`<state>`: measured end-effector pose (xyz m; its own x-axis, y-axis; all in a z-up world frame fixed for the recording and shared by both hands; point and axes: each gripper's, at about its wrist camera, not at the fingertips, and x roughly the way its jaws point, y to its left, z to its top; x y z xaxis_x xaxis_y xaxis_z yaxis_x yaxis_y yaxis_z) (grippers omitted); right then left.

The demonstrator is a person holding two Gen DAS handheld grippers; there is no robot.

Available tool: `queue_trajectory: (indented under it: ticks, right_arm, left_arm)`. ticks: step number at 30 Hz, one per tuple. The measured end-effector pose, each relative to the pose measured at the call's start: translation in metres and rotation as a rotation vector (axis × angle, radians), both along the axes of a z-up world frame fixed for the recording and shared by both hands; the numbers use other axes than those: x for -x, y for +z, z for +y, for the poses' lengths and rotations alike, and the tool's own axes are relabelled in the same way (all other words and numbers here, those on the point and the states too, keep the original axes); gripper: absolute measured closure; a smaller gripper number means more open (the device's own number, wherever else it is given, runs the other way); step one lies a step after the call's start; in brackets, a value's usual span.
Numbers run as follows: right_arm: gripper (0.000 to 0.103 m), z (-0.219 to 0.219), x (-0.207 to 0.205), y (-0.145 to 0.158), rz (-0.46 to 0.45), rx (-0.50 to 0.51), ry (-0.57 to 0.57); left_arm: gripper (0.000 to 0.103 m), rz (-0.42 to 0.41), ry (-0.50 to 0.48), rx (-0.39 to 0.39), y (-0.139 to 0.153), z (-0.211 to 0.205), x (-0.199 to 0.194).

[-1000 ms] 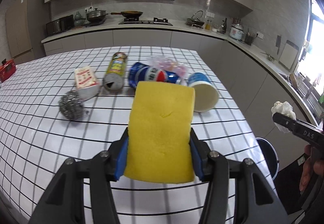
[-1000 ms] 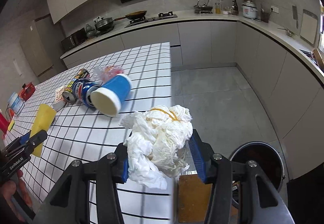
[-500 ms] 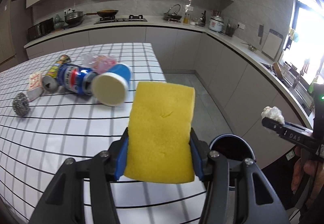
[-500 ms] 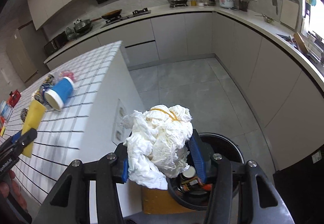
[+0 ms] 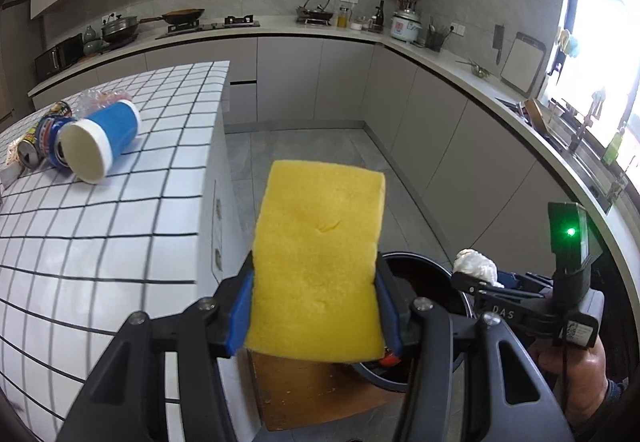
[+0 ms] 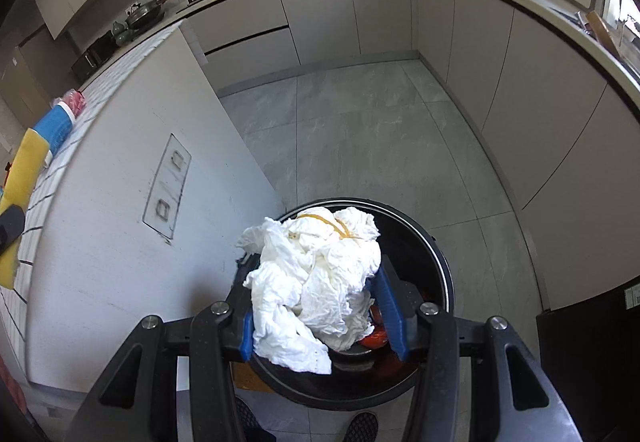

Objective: Collect trash
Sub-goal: 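Carry the tissues and sponge over the bin and release both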

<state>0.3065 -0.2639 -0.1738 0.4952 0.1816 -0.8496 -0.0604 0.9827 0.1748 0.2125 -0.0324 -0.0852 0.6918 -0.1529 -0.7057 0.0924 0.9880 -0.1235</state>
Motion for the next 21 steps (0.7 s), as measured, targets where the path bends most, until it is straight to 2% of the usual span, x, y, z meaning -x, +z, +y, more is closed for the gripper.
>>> queue_trajectory:
  ticks: [5,6,7,9,14,18,21]
  right_arm:
    - [0.049,-0.012,-0.014,-0.021,0.017,-0.016,0.049]
    - [0.045,-0.013,-0.018,-0.028,0.029,-0.023,0.069]
    - [0.032,-0.011,-0.022,-0.034,0.048,-0.01,0.081]
    - [0.017,-0.013,-0.027,-0.043,0.058,0.042,0.07]
    - [0.016,-0.046,-0.025,-0.039,0.013,0.024,-0.006]
    - [0.0,-0.068,-0.02,-0.032,-0.008,0.054,-0.039]
    - [0.0,-0.088,-0.016,-0.027,-0.016,0.071,-0.074]
  left_arm:
    - [0.049,0.032,0.036,-0.005,-0.023,-0.021,-0.003]
    - [0.049,0.037,0.041,-0.006,-0.026,-0.024,-0.002]
    - [0.049,0.045,0.047,-0.009,-0.032,-0.027,-0.003]
    - [0.049,0.058,0.06,-0.009,-0.04,-0.033,-0.003]
    - [0.049,0.091,0.091,0.012,-0.066,-0.048,-0.003]
    - [0.049,0.132,0.068,0.018,-0.088,-0.076,-0.003]
    - [0.049,0.168,0.039,0.022,-0.105,-0.102,-0.007]
